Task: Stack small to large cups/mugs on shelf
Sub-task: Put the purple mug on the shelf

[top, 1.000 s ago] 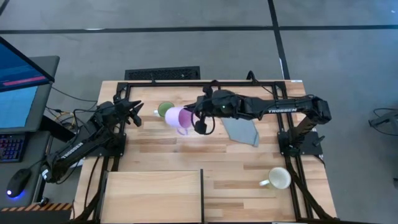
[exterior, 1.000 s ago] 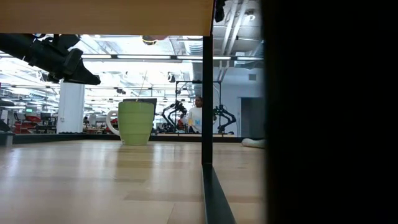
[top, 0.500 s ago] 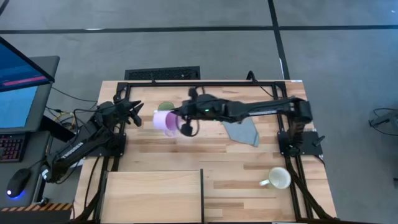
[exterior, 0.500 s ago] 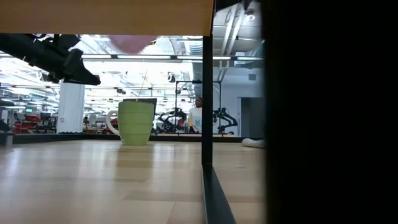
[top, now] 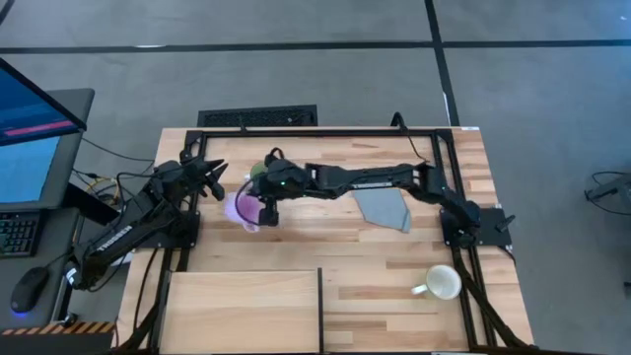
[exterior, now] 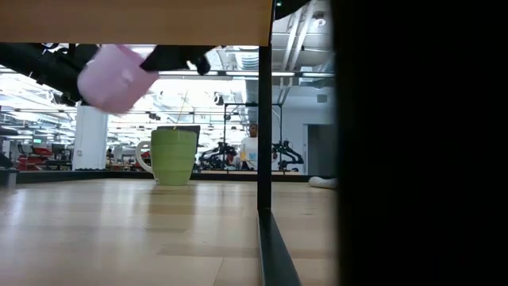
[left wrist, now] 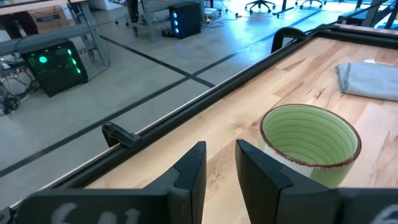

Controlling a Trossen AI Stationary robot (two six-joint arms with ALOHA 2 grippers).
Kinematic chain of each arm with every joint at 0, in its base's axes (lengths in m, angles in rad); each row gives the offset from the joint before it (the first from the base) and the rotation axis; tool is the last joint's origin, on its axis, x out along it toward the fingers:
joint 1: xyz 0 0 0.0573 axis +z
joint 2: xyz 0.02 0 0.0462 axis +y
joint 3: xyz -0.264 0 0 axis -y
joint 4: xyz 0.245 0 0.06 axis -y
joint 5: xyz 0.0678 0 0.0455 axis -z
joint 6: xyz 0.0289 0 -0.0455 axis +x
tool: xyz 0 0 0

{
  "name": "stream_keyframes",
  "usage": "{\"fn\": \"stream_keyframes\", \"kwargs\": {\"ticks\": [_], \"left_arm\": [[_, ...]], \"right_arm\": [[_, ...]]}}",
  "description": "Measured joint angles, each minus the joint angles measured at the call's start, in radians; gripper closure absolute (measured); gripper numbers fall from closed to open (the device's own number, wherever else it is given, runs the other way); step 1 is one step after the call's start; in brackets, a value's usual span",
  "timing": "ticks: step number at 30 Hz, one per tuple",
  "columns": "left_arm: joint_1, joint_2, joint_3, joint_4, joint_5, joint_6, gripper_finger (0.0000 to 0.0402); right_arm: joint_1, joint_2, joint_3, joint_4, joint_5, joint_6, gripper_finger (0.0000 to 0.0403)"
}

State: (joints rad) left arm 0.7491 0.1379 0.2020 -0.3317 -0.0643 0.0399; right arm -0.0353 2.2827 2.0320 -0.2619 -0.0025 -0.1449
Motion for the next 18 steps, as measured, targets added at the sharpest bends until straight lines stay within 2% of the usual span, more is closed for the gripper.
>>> {"fn": "stream_keyframes", "kwargs": {"ticks": [8, 18], "left_arm": [[0.0, 0.0, 0.0, -0.009, 0.0, 0.0, 0.0324], [0.0, 0.0, 0.0, -0.011, 0.0, -0.006, 0.0324]], "right_arm": [[0.01, 0.106, 0.127, -0.293, -0.024, 0.088, 0.0394], [0.01, 0.115, 0.13, -0.493, -0.026, 0.212, 0.0394]]}}
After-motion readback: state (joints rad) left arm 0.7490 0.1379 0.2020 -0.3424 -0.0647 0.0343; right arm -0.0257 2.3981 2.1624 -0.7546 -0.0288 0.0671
